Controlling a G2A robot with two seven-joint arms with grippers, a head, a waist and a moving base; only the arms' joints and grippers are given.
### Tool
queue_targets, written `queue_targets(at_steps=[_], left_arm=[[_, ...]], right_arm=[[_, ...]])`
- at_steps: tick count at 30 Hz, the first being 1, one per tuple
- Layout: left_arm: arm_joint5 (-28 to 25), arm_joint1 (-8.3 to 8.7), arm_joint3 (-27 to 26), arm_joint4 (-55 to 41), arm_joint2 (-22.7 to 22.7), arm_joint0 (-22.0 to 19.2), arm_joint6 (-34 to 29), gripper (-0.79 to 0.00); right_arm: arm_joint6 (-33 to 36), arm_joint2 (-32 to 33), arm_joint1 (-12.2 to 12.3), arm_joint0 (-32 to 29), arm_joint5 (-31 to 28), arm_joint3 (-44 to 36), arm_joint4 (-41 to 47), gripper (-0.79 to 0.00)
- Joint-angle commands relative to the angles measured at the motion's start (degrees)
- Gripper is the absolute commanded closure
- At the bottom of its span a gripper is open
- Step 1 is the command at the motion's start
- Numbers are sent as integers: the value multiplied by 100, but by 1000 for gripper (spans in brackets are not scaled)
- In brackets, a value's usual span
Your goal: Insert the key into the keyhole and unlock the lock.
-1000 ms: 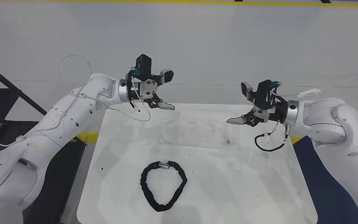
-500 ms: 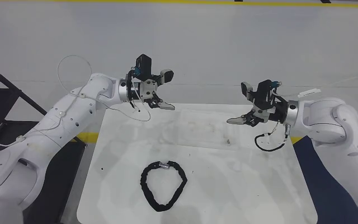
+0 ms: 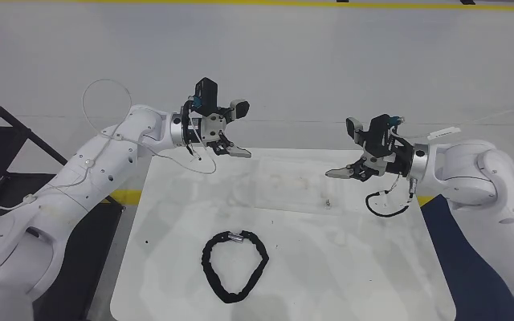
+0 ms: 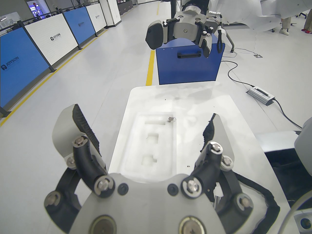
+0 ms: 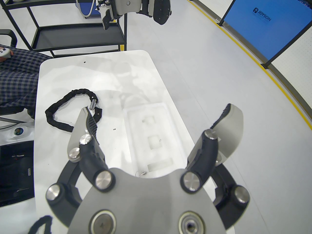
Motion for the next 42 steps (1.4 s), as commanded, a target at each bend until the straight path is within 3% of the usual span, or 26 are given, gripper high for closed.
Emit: queue_targets(at_steps=[1, 5, 7, 14, 17, 24, 31, 42], left_arm=[[0, 0, 0, 0, 0, 0, 0, -785], [0, 0, 0, 0, 0, 0, 0, -785], [0, 0, 0, 0, 0, 0, 0, -785], [0, 0, 0, 0, 0, 0, 0, -785], [0, 0, 0, 0, 0, 0, 0, -785], [0, 0, 0, 0, 0, 0, 0, -785], [0, 0, 0, 0, 0, 0, 0, -785], [0, 0, 0, 0, 0, 0, 0, -785]], right_arm=[[22, 0, 0, -22, 84, 46, -28, -785], [406, -164, -22, -128, 581, 0, -245, -785], [1019, -317, -33, -104, 929, 52, -255, -785], [3074, -869, -164, 145, 2579, 187, 1036, -785], [3042, -1085, -263, 126, 3176, 429, 1483, -785], [2526, -1463, -446, -15, 4285, 900, 1412, -785], [2299, -1733, -606, -58, 4669, 1190, 1460, -785], [2208, -1773, -656, -74, 4637, 1290, 1609, -785]])
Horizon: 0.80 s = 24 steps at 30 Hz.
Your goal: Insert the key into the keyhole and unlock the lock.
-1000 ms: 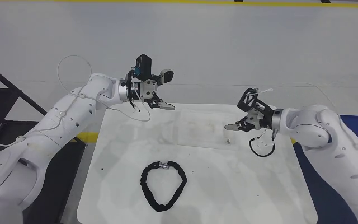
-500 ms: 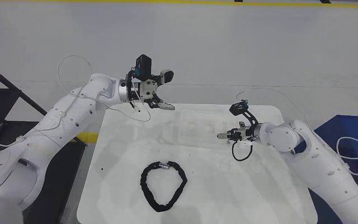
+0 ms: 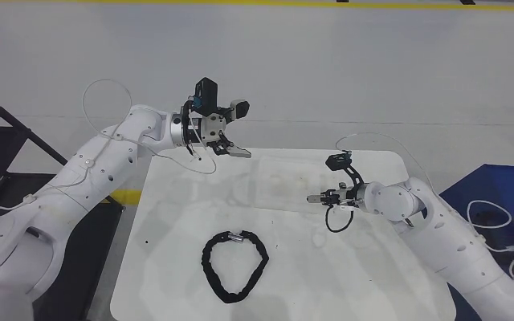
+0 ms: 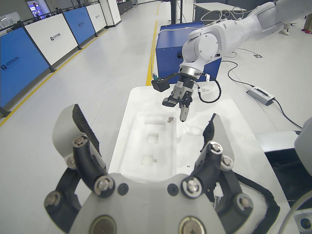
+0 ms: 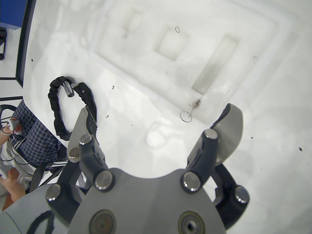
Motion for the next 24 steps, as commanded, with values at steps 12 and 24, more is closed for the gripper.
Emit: queue_targets(at_steps=[12, 24], left_arm=[[0, 0, 0, 0, 0, 0, 0, -785], [0, 0, 0, 0, 0, 0, 0, -785]], right_arm=[[540, -207, -49, 70, 567, -178, -551, -785], [802, -739, -402, 455, 970, 491, -715, -560]])
